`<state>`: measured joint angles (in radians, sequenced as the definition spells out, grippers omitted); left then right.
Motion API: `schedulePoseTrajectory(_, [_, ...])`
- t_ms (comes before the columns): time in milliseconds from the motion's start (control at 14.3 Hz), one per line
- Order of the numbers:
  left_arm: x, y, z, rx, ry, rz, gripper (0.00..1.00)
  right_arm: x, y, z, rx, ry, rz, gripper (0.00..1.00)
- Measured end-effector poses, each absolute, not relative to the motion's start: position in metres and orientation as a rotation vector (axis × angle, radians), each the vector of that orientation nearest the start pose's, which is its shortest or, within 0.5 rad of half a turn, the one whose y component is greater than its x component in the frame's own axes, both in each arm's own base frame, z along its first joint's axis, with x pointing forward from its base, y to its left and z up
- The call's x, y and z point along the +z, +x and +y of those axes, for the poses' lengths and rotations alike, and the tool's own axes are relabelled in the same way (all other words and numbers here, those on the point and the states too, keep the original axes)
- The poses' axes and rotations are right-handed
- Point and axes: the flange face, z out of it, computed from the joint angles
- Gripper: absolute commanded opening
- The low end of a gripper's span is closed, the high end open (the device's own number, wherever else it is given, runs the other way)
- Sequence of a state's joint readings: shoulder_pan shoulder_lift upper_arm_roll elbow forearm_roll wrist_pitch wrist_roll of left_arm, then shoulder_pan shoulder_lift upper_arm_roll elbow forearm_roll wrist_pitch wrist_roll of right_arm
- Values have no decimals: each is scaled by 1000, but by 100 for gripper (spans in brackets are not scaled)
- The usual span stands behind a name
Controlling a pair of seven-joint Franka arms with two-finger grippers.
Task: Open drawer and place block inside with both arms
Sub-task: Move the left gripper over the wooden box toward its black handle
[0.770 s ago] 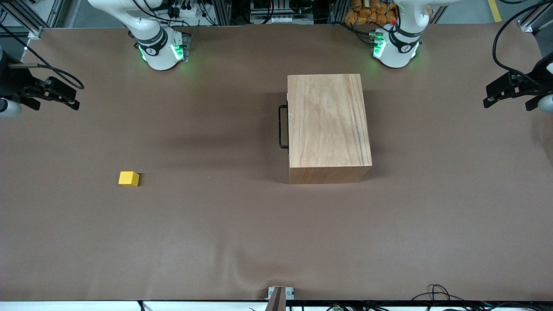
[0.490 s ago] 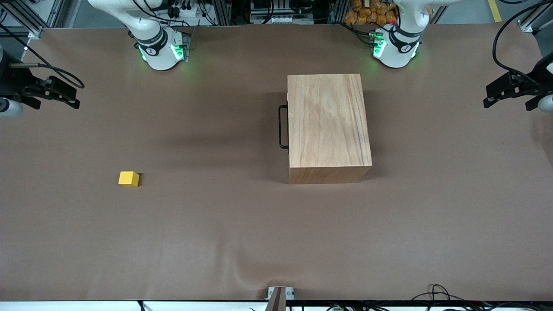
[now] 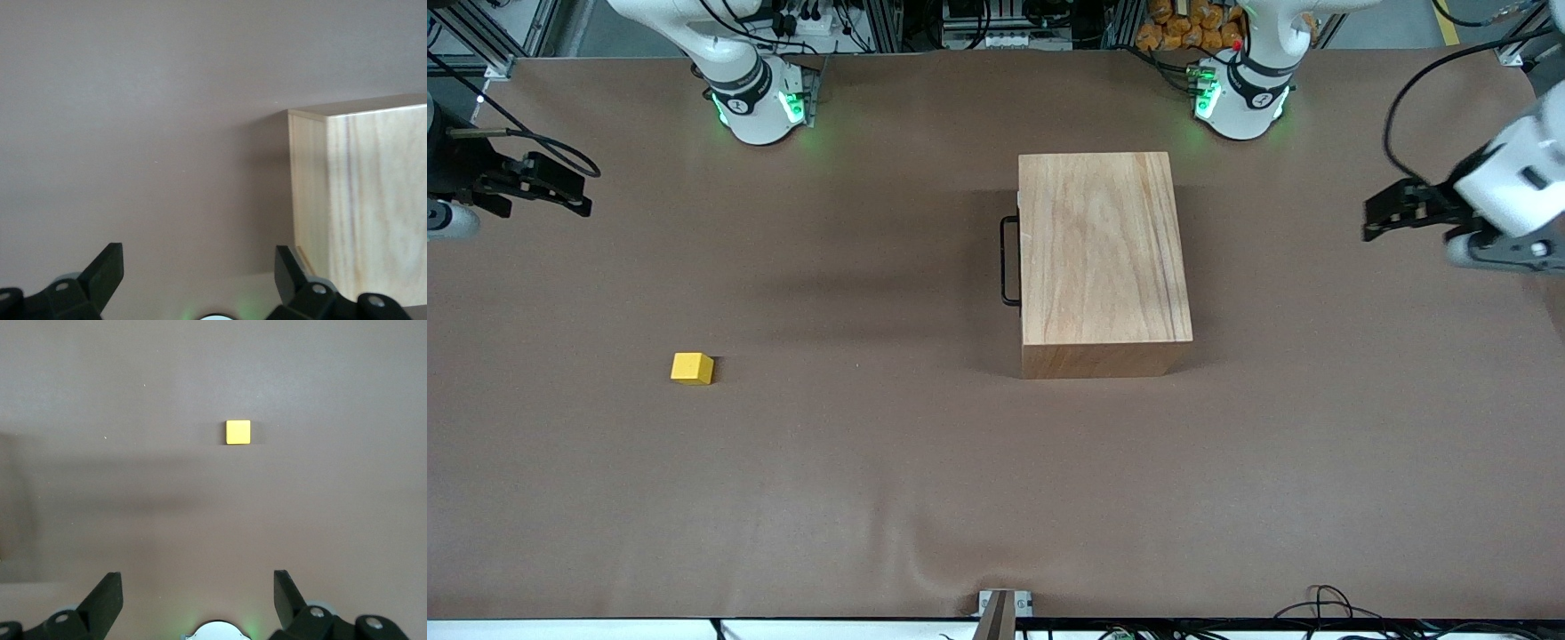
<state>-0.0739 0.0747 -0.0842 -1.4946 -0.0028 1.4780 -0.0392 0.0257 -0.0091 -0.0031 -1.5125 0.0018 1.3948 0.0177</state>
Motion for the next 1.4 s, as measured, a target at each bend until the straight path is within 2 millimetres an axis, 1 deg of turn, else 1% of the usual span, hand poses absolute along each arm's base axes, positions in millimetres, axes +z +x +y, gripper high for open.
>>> schedulePoseTrajectory(70, [606,560,-107,157,-3128,199,100,642,533,12,172,-3137,-13,100])
schedulePoseTrajectory(210, [594,559,-137,178,-3087,266,100,641,533,12,174,-3137,-16,100])
schedulePoseTrajectory(350, [583,555,-171,191,-3047,348,100,640,533,11,190,-3136,-14,100])
schedulePoseTrajectory(420, [580,552,-186,194,-3044,351,100,639,533,11,194,-3136,-13,100])
schedulePoseTrajectory(630, [573,545,-219,197,-3052,257,100,639,533,11,198,-3135,-12,100])
schedulePoseTrajectory(700, [570,542,-235,198,-3052,212,100,639,533,11,199,-3135,-12,100])
schedulePoseTrajectory(911, [557,530,-293,179,-3051,64,100,637,533,11,207,-3135,-15,100])
schedulePoseTrajectory(981, [555,526,-307,175,-3058,36,100,636,533,11,209,-3135,-15,100])
schedulePoseTrajectory(1051, [553,522,-320,169,-3067,16,100,636,534,11,211,-3135,-15,100])
schedulePoseTrajectory(1191, [553,518,-339,152,-3082,-27,100,635,533,11,217,-3135,-15,100])
schedulePoseTrajectory(1261, [553,517,-347,145,-3088,-59,100,635,533,11,221,-3134,-14,100])
schedulePoseTrajectory(1401, [551,513,-370,124,-3100,-130,100,634,532,9,232,-3133,-9,100])
